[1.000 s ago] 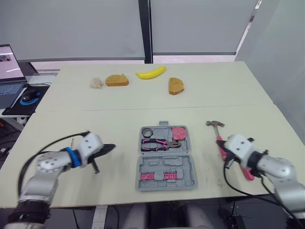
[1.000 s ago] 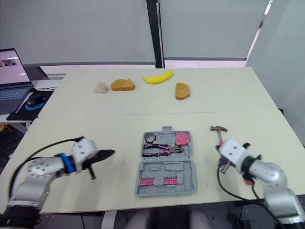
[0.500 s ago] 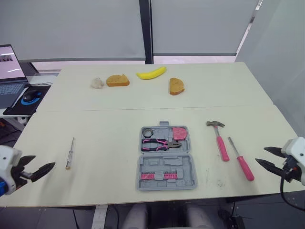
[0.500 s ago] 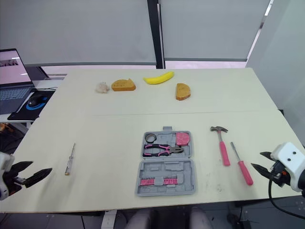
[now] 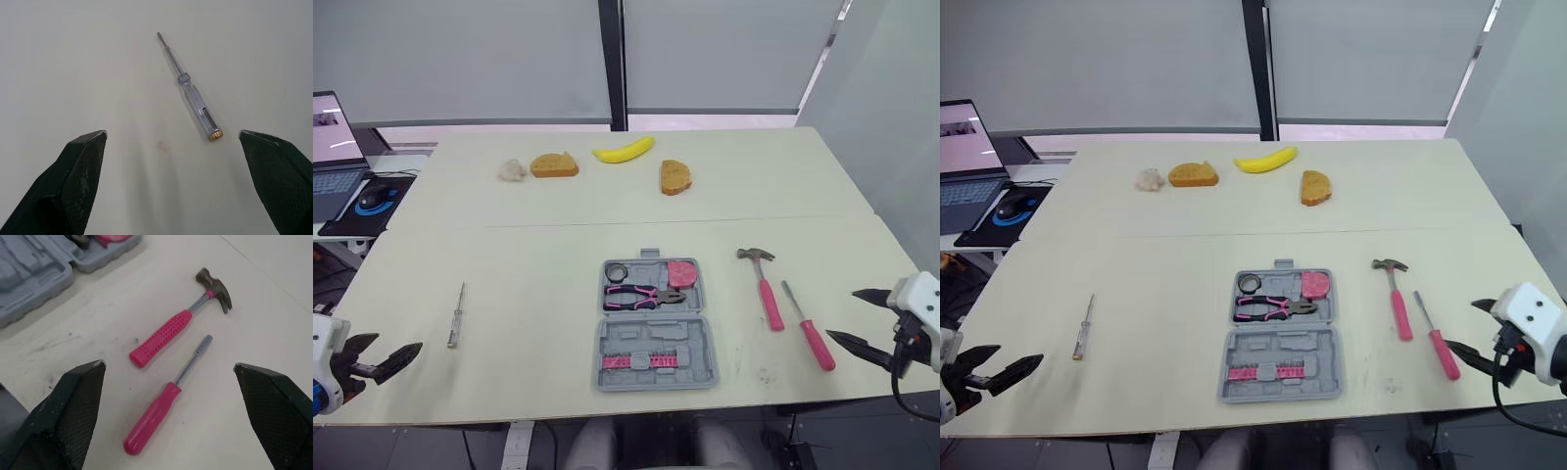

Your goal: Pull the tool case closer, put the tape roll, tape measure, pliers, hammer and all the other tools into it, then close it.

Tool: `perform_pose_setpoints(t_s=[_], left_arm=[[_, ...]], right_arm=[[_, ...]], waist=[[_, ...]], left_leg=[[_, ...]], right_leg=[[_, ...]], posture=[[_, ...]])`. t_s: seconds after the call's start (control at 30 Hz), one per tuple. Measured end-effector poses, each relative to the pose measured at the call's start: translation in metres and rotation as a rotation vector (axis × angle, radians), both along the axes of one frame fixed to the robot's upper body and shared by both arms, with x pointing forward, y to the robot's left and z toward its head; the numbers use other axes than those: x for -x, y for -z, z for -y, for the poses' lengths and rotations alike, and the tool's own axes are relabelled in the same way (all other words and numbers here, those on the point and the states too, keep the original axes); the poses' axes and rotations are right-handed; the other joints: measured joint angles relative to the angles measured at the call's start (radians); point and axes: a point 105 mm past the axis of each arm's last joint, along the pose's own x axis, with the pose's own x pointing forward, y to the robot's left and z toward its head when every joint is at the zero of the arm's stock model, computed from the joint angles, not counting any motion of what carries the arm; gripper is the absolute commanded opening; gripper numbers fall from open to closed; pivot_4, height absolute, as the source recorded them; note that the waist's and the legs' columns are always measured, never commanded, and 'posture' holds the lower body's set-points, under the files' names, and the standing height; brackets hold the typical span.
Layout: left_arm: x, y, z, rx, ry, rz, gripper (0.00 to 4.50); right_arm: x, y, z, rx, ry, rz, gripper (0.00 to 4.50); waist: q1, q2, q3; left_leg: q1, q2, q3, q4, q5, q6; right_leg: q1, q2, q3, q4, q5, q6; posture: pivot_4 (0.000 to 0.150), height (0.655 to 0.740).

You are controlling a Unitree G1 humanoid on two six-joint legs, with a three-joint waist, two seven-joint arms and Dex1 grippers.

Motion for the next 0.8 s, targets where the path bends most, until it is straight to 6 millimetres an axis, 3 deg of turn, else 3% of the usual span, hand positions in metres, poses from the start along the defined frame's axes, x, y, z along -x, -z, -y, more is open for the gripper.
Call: perform_pose_setpoints(t_s=[0.23,0.3,0.4,0.53,0.67,0.8], left_arm=[[0.009,0.009,0.000,0.033,-0.138,0.040,4.50],[0.010,0.017,0.009,0.043,-0.173,0.057,4.50],[0.003,0.018,0.024,0.057,-0.207,0.099,4.50],[-0.003,0.019,0.036,0.065,-0.247,0.120,4.50],[-0.022,0.023,0.053,0.101,-0.276,0.138,4.50],[-0.045,0.025,0.053,0.064,-0.315,0.147,4.50]], right_arm=[[-0.023,-0.035,-0.091,-0.116,-0.372,0.086,4.46],[-0.030,-0.052,-0.128,-0.168,-0.525,0.129,4.46],[-0.031,-0.059,-0.159,-0.190,-0.674,0.118,4.46],[-0.035,-0.048,-0.168,-0.193,-0.712,0.075,4.46],[-0.034,-0.042,-0.173,-0.197,-0.735,0.060,4.46],[-0.032,-0.041,-0.175,-0.187,-0.754,0.066,4.46]], waist=[[0.000,-0.001,0.000],[-0.001,-0.001,0.000],[0.011,-0.005,-0.002],[0.028,-0.006,-0.002],[0.029,-0.005,-0.002],[0.027,-0.005,-0.002]], left_leg=[[-0.001,0.000,0.000,0.000,0.000,0.000],[-0.001,0.000,0.000,0.001,0.000,0.000],[-0.003,-0.001,-0.003,0.001,0.000,0.000],[-0.004,-0.002,-0.002,0.001,0.000,-0.001],[-0.003,-0.002,-0.002,0.002,0.000,-0.001],[-0.002,-0.001,-0.002,0.002,0.000,-0.001]], right_leg=[[-0.001,0.000,0.000,-0.001,0.000,0.000],[-0.001,0.000,0.000,-0.001,0.000,0.000],[-0.002,0.000,-0.002,-0.001,0.000,0.000],[-0.001,-0.001,-0.001,-0.001,0.001,0.001],[-0.001,0.000,-0.002,0.000,0.002,-0.001],[-0.001,0.001,-0.002,0.000,0.002,-0.001]], posture=[[0.150,0.7400],[0.150,0.7400],[0.150,0.7400],[0.150,0.7400],[0.150,0.7400],[0.150,0.7400]])
